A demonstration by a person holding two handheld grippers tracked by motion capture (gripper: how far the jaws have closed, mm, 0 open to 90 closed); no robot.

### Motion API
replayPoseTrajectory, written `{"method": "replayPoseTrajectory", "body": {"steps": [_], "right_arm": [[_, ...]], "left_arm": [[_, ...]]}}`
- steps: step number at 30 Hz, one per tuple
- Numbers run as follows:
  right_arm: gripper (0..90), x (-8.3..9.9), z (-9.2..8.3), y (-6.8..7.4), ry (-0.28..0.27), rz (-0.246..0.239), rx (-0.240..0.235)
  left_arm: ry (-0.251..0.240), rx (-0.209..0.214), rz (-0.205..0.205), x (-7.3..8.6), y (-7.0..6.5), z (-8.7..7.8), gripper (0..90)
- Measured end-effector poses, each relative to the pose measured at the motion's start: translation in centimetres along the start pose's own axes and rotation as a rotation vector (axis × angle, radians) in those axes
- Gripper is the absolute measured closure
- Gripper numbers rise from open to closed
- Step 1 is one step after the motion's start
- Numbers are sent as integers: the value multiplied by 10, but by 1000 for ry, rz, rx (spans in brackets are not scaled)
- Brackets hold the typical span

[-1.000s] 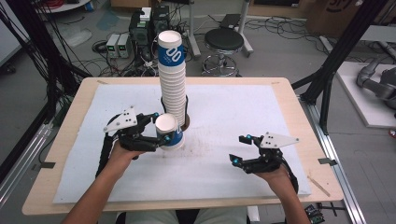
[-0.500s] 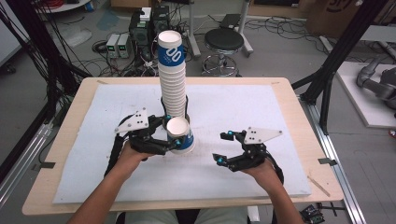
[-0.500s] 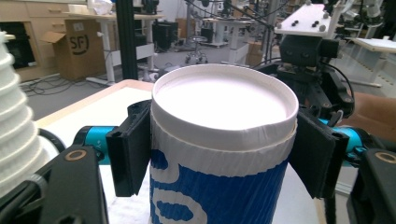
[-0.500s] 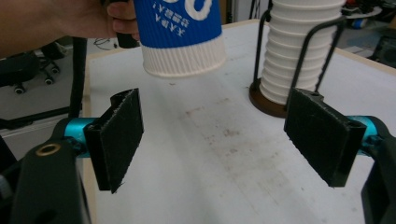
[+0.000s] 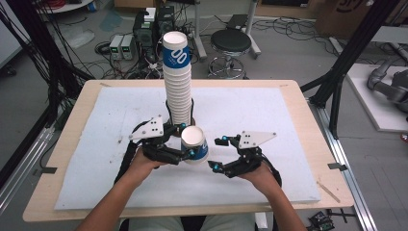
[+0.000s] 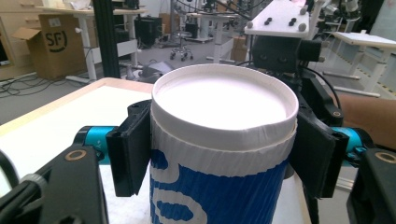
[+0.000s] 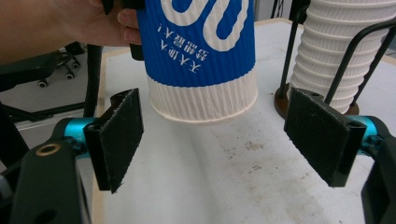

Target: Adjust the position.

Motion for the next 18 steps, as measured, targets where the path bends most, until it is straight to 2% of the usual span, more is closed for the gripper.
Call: {"method": "replayPoseTrajectory", "body": {"steps": [8,18], "right_arm": [[202,0,-2,2,-11,-5,-6],[201,1,2,7,-12,-7,-36]], "left_arm": [[2,30,-1,3,-6,7,293],[4,58,-10,5,-11,14,293]]}}
Point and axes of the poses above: each handheld gripper's, and its own axes: z roughly forward along the jaws, x roughly out of its underside, y roughly to its left, the point moved 5 cm from there along z, roughly forward along the jaws, and after that the axes turned 14 degrees about -y, right-handed, at the moved point
